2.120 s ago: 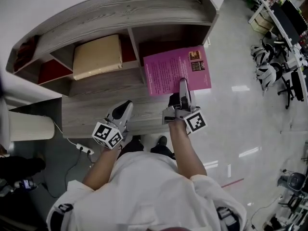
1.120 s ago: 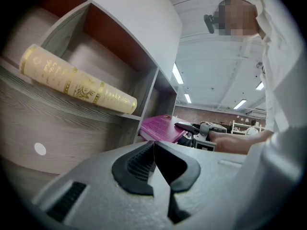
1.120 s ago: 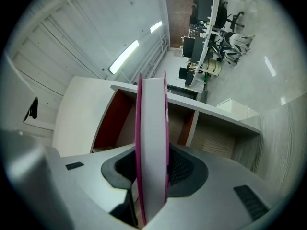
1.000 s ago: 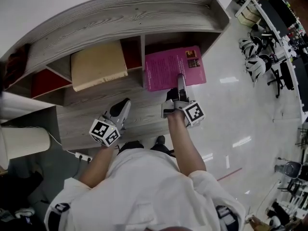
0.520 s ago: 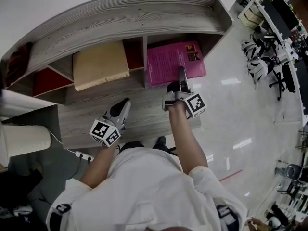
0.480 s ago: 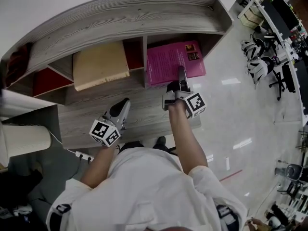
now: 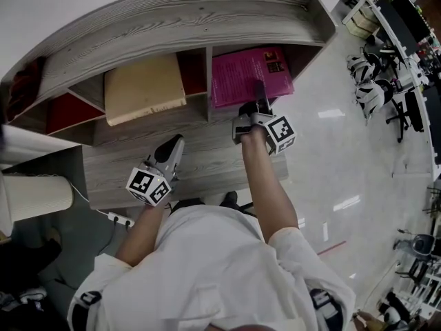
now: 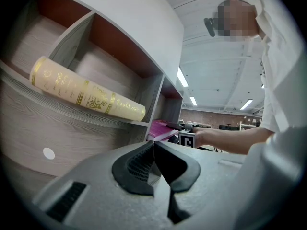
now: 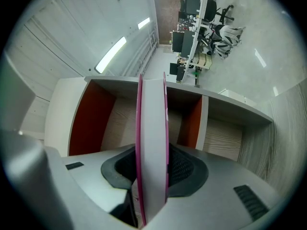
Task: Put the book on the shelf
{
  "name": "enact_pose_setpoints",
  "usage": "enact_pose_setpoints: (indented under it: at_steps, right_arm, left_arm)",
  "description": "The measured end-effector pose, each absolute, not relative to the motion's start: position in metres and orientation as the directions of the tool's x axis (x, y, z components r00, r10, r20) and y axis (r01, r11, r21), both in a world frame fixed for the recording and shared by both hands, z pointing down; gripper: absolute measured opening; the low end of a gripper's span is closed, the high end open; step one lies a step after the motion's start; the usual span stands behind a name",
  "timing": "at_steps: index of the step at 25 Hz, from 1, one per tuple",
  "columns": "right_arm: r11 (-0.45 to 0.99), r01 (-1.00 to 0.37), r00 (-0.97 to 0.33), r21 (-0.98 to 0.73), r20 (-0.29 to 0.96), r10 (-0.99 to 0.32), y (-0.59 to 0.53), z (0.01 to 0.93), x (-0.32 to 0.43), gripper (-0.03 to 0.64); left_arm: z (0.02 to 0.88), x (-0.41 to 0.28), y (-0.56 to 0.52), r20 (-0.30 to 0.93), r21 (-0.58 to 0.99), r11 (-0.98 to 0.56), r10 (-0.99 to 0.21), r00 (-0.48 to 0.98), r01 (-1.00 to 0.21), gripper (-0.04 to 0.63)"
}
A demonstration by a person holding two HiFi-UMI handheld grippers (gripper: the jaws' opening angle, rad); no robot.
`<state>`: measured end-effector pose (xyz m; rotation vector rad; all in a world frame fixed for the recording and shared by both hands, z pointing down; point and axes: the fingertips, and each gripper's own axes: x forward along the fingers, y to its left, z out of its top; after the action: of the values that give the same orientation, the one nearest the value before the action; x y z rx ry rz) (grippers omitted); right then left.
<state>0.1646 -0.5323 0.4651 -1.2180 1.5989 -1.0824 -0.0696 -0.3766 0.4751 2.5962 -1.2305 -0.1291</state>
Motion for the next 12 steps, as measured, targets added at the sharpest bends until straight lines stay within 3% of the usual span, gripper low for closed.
enact_pose_setpoints:
  at_steps: [12]
  right_arm:
    - [0.146, -0.251, -0.173, -0.957, -0.104, -0.979, -0.537, 0.469, 0.165, 0.143]
  left_arm:
    - [0.477, -0.069, -0.376, 0.031, 0.272, -0.599, -0.777, 0.629, -0.753, 0.018]
